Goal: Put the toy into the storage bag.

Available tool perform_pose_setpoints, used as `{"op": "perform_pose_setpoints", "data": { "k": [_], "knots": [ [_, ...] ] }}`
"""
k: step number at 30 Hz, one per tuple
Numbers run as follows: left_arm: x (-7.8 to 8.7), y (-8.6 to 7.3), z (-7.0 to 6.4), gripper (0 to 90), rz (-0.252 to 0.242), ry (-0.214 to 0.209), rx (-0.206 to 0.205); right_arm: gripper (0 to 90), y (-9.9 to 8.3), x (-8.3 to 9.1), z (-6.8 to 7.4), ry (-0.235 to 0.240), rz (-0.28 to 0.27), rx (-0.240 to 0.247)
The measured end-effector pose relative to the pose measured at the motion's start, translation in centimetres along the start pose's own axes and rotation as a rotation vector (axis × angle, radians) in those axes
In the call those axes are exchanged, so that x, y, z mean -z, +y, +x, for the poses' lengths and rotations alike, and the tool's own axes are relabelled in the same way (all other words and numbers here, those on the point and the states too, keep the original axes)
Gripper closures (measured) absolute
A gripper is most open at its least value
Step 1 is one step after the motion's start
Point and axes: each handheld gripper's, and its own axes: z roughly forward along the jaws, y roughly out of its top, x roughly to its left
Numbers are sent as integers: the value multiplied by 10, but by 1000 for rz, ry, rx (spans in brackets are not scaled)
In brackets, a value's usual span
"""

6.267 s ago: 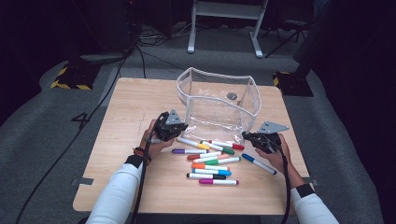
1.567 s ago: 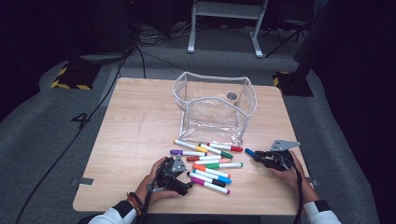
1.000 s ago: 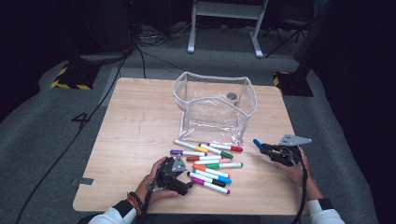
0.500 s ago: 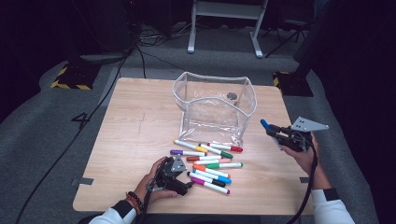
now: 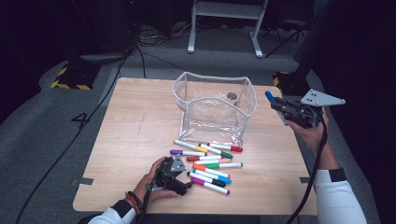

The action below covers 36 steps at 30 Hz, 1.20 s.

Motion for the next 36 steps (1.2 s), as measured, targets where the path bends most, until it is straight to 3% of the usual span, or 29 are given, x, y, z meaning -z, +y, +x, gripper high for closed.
{"op": "perform_pose_setpoints", "data": {
  "k": [8, 17, 30, 33, 36],
  "knots": [
    [0, 0, 0, 100, -1, 0, 0, 746, 36, -17, 0, 33, -19, 26],
    [0, 0, 0, 100, 0, 0, 0, 746, 73, -56, 16, 96, 4, 75],
    [0, 0, 0, 100, -1, 1, 0, 746, 81, -128, 36, 173, 134, 85],
    [1, -1, 0, 100, -1, -1, -1, 746, 77, -138, 36, 181, 169, 71],
    [1, -1, 0, 100, 1, 1, 0, 745, 74, -148, 39, 187, 219, 85]
  ]
}}
